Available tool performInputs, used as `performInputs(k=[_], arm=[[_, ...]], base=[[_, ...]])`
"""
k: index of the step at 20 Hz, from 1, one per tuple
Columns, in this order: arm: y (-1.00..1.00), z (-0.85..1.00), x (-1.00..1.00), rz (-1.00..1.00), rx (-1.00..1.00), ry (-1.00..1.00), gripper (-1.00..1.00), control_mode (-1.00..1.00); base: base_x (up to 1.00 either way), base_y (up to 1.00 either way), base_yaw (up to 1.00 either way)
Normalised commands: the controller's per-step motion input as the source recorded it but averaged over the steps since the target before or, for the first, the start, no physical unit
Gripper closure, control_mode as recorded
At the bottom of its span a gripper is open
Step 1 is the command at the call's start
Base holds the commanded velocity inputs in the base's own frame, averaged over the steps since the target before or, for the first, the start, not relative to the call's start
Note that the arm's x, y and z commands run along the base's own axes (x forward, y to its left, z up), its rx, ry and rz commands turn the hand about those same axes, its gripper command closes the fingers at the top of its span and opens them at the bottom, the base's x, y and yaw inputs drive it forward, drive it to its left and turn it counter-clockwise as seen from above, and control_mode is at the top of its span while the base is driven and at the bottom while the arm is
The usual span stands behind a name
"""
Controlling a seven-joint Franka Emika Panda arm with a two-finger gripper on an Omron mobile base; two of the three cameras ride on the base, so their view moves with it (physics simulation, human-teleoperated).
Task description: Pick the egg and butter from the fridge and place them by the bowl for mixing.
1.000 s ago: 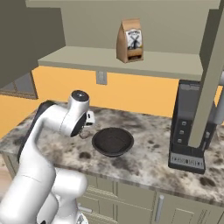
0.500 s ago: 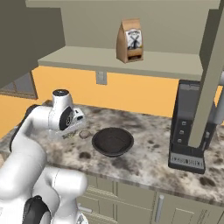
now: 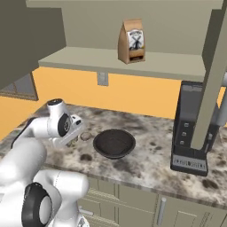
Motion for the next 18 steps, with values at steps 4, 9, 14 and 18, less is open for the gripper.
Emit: performInputs(k=[4, 9, 14, 18], arm=[[-0.14, -0.39, 0.31, 0.08, -0.01, 0.11, 1.0, -1.0], [-0.15, -0.31, 0.36, 0.02, 0.0, 0.14, 1.0, -1.0], [-0.14, -0.2, 0.41, 0.0, -0.01, 0.12, 1.0, -1.0], [-0.02, -0.26, 0.16, 0.0, -0.03, 0.05, 1.0, -1.0]], base=[[0.0, 0.0, 0.0], [0.0, 0.0, 0.0], [0.0, 0.0, 0.0], [0.0, 0.0, 0.0]])
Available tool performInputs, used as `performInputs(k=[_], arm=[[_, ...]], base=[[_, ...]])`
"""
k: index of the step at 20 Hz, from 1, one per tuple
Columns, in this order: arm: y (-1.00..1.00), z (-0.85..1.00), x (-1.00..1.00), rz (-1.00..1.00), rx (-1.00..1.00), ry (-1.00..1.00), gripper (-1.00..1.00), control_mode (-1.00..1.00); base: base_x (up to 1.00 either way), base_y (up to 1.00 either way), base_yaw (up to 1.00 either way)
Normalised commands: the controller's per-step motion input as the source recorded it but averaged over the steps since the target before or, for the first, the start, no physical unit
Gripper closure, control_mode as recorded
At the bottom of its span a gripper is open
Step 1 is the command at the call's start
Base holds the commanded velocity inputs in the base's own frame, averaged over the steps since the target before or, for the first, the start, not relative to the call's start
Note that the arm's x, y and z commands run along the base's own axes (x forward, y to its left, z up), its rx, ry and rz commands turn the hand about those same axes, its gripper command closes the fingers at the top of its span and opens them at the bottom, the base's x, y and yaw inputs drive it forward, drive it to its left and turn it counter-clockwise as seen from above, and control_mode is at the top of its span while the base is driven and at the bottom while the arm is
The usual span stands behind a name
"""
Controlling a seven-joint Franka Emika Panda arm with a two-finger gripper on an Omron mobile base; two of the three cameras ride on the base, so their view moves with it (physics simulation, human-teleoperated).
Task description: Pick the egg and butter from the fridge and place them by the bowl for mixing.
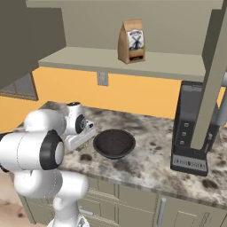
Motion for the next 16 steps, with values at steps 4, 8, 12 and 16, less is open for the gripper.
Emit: performInputs(k=[4, 8, 12, 16], arm=[[0.0, -0.26, 0.05, -0.01, -0.02, 0.0, 1.0, -1.0], [0.0, -0.31, -0.04, -0.03, -0.03, 0.01, 1.0, -1.0], [0.0, -0.35, -0.15, -0.03, -0.03, 0.0, 1.0, -1.0], [0.02, -0.32, -0.14, -0.05, -0.02, 0.0, -1.0, -1.0]], base=[[0.0, 0.0, 0.0], [0.0, 0.0, 0.0], [0.0, 0.0, 0.0], [0.0, 0.0, 0.0]])
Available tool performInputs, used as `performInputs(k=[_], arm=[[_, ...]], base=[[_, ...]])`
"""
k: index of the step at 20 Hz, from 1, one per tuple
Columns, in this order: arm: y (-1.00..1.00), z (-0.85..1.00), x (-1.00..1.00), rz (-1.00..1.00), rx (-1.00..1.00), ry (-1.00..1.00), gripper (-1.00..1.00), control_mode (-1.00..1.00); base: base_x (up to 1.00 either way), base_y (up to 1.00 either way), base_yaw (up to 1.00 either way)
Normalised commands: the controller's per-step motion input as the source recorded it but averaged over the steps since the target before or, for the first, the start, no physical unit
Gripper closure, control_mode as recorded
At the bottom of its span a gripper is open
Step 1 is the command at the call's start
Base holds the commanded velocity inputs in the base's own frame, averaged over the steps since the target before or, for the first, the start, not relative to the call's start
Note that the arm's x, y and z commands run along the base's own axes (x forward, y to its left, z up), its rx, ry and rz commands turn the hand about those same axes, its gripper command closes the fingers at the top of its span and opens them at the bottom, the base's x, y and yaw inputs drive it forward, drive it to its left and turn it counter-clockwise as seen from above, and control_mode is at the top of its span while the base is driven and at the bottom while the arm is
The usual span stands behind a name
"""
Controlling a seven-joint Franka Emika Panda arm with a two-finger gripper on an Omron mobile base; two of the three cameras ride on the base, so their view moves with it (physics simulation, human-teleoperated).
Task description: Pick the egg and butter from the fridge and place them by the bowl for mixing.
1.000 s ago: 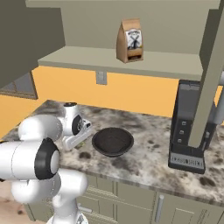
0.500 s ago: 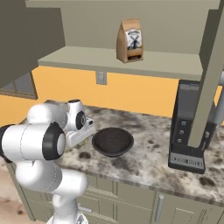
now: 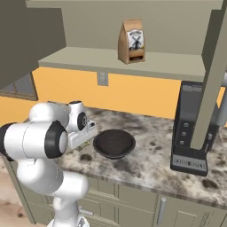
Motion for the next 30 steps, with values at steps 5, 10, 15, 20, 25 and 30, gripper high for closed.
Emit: performInputs(k=[5, 10, 15, 20, 25, 30], arm=[[-0.05, -0.2, -0.06, -0.04, 0.0, 0.0, -1.0, -1.0], [-0.06, 0.02, 0.0, -0.01, 0.0, 0.0, -1.0, -1.0], [0.01, 0.14, -0.03, 0.0, 0.0, -0.04, -1.0, -1.0], [0.11, 0.31, -0.04, 0.0, 0.0, -0.1, -1.0, -1.0], [0.03, 0.4, -0.12, 0.0, 0.01, -0.11, -1.0, -1.0], [-0.05, 0.33, -0.21, 0.0, 0.04, -0.01, -1.0, -1.0]], base=[[0.0, 0.0, 0.0], [0.0, 0.0, 0.0], [0.0, 0.0, 0.0], [0.0, 0.0, 0.0], [0.0, 0.0, 0.0], [0.0, 0.0, 0.0]])
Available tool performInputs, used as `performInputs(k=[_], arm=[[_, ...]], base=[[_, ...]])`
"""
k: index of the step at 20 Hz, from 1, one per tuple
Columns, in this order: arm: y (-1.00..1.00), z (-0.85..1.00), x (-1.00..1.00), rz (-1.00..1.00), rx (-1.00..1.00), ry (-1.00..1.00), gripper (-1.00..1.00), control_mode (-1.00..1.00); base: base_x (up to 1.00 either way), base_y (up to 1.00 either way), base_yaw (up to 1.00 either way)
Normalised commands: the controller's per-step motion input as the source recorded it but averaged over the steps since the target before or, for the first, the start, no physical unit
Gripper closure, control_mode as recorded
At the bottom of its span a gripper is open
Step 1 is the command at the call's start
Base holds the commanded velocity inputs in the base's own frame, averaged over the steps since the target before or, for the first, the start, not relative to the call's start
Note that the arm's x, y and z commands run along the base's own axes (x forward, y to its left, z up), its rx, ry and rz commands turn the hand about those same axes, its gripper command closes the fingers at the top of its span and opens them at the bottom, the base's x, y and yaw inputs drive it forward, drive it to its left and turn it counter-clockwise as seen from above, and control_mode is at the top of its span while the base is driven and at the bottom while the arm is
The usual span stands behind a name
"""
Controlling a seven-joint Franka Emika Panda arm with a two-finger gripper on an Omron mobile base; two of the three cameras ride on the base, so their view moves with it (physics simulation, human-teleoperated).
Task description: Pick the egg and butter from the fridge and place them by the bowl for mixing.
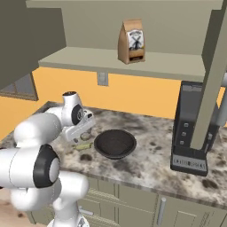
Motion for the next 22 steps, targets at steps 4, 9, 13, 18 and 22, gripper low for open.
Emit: performInputs(k=[4, 9, 13, 18, 22], arm=[[-0.13, 0.28, -0.28, 0.0, 0.09, 0.0, -1.0, -1.0], [-0.17, 0.34, -0.3, 0.0, 0.12, 0.0, -1.0, -1.0], [-0.09, 0.35, -0.46, -0.08, 0.11, -0.02, -1.0, -1.0], [-0.11, 0.32, -0.4, -0.32, 0.08, -0.1, -1.0, -1.0], [-0.1, 0.35, -0.35, -0.44, 0.04, -0.08, -1.0, -1.0]], base=[[0.0, 0.0, 0.0], [0.0, 0.0, 0.0], [0.0, 0.0, 0.0], [0.0, 0.0, 0.0], [0.0, 0.0, 0.0]])
